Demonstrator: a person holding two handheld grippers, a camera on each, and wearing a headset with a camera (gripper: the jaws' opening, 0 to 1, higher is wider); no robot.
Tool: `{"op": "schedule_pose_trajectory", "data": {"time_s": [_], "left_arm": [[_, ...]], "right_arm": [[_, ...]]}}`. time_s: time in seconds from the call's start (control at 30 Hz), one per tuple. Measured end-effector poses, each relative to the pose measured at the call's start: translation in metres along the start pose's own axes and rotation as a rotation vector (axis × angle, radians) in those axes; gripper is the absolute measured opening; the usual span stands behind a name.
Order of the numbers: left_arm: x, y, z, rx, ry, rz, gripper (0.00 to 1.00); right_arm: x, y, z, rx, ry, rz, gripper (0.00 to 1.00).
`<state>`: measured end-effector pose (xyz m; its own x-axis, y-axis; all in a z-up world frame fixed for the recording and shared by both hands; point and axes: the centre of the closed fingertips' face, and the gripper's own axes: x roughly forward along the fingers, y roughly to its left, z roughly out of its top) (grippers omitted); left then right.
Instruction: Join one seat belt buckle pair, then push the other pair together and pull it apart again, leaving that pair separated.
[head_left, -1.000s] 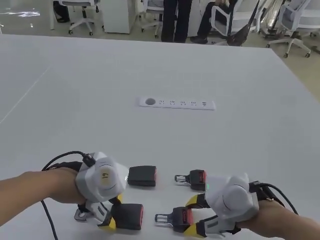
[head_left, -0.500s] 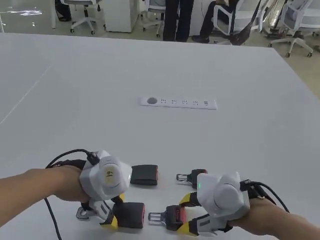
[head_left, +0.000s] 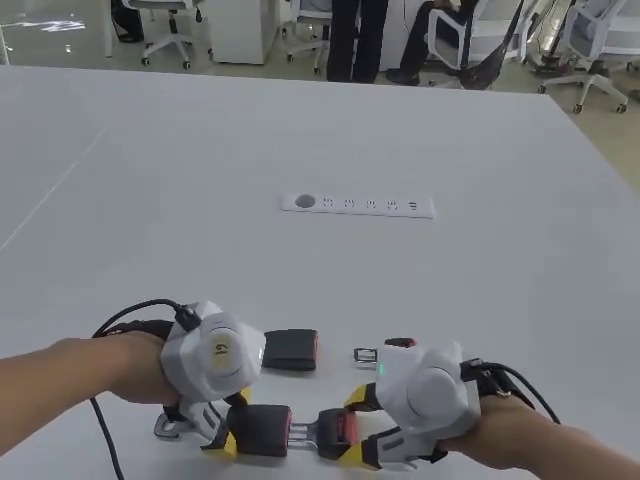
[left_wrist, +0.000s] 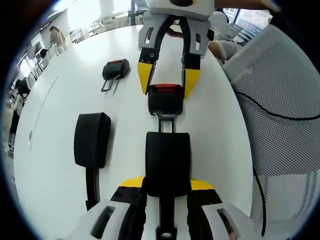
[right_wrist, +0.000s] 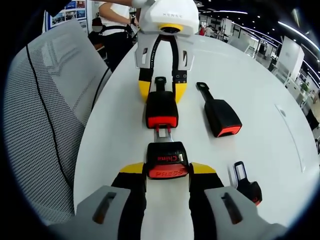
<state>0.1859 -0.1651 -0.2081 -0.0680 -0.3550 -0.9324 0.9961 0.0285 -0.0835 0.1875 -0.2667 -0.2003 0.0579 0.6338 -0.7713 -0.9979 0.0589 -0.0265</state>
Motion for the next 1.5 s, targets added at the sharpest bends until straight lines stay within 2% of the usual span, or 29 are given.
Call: {"op": "schedule_pose_trajectory", "data": {"time_s": [0.3, 0.67, 0.87, 1.13, 1.5], "left_arm": [[0.0002, 0.0, -0.0001, 0.005, 0.003, -0.001, 0.31], [-0.0001, -0.0007, 0.0012, -0.001, -0.006, 0.005, 0.31], [-0.0004, 0.0007, 0.0003, -0.008, -0.027, 0.007, 0.31], [-0.0002, 0.0035, -0.0017, 0.019, 0.001, 0.008, 0.31], [0.0007, 0.0016, -0.0004, 0.018, -0.005, 0.014, 0.31]], "right_arm": [[0.0039, 0.0015, 0.0066, 0.009, -0.014, -0.003, 0.31], [0.0071, -0.0007, 0.0069, 0.021, 0.0, -0.007, 0.3], [0.0074, -0.0001, 0.0063, 0.033, -0.002, -0.016, 0.3], [0.0071, 0.0006, 0.0058, 0.025, 0.0, -0.022, 0.3], [0.0073, 0.001, 0.0061, 0.016, 0.003, -0.028, 0.29]]}}
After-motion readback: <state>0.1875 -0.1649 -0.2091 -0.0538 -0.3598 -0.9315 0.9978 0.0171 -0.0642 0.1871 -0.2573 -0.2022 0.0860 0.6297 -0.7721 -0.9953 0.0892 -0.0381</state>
